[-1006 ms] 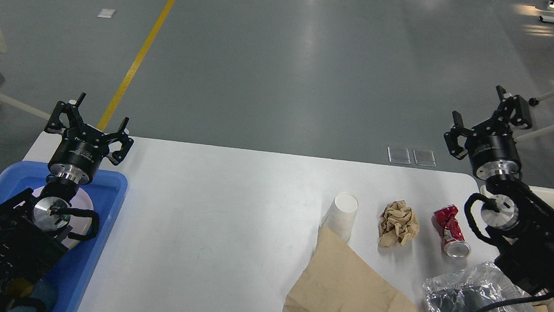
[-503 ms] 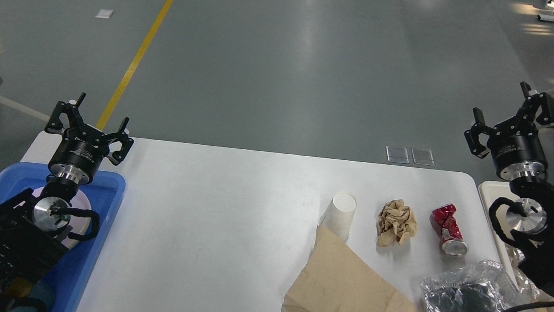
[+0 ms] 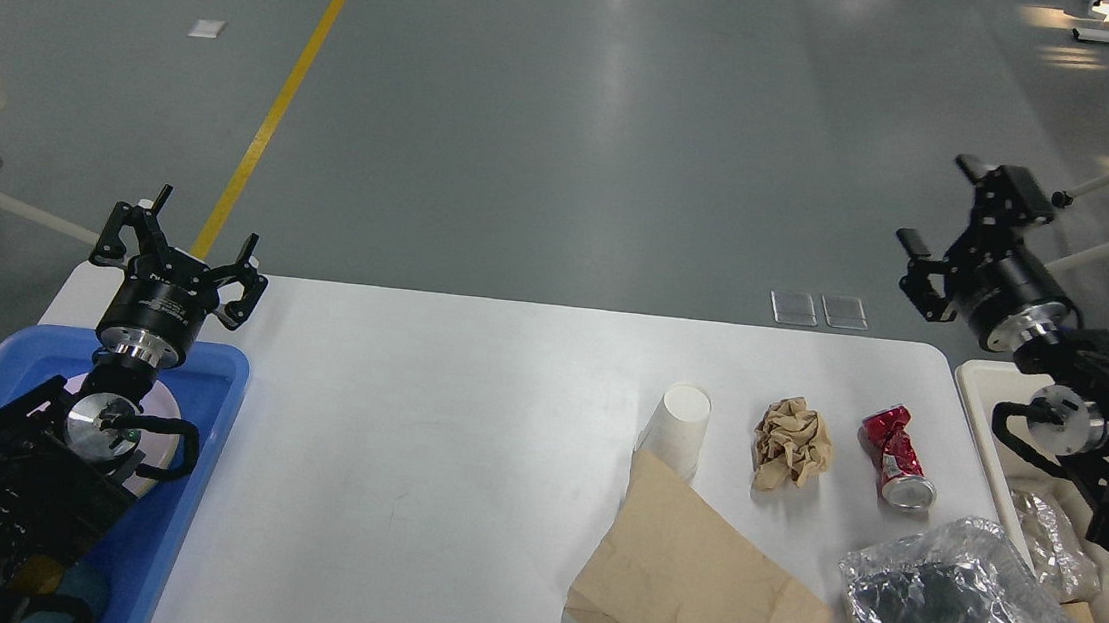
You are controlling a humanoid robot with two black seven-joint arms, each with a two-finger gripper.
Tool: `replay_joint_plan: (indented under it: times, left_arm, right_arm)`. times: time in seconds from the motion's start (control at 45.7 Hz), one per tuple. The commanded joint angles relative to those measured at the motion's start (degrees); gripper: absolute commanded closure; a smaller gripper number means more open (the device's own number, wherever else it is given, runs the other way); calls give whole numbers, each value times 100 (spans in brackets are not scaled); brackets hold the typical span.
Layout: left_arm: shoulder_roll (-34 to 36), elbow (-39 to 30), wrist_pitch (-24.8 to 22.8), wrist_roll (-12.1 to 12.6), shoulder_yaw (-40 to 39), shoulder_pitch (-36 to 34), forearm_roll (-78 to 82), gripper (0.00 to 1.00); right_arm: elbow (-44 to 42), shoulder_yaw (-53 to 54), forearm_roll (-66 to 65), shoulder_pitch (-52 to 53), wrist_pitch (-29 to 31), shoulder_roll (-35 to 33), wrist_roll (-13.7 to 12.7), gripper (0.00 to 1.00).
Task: Tidy desktop
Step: 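Lift the right gripper up and away from the white bin, then move the right gripper over the white paper cup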
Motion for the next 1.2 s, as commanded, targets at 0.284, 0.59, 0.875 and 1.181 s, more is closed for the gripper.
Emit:
replay_joint_plan:
  times: [0.284,0.59,0.875,1.181]
  left_arm:
    - [0,0,0,0,0,0,0,3]
    - [0,0,0,0,0,0,0,3]
    - [0,0,0,0,0,0,0,3]
    - [0,0,0,0,0,0,0,3]
  right_arm:
    - [584,-6004,-2,2499,-511,762,-2113,0]
    - [2094,-7236,-19,4176,540,868,-2845,0]
    - [2281,-7272,-54,5417,3056,1535,-2845,0]
    - [2316,-7236,-98,6367,3618,1905,-2898,0]
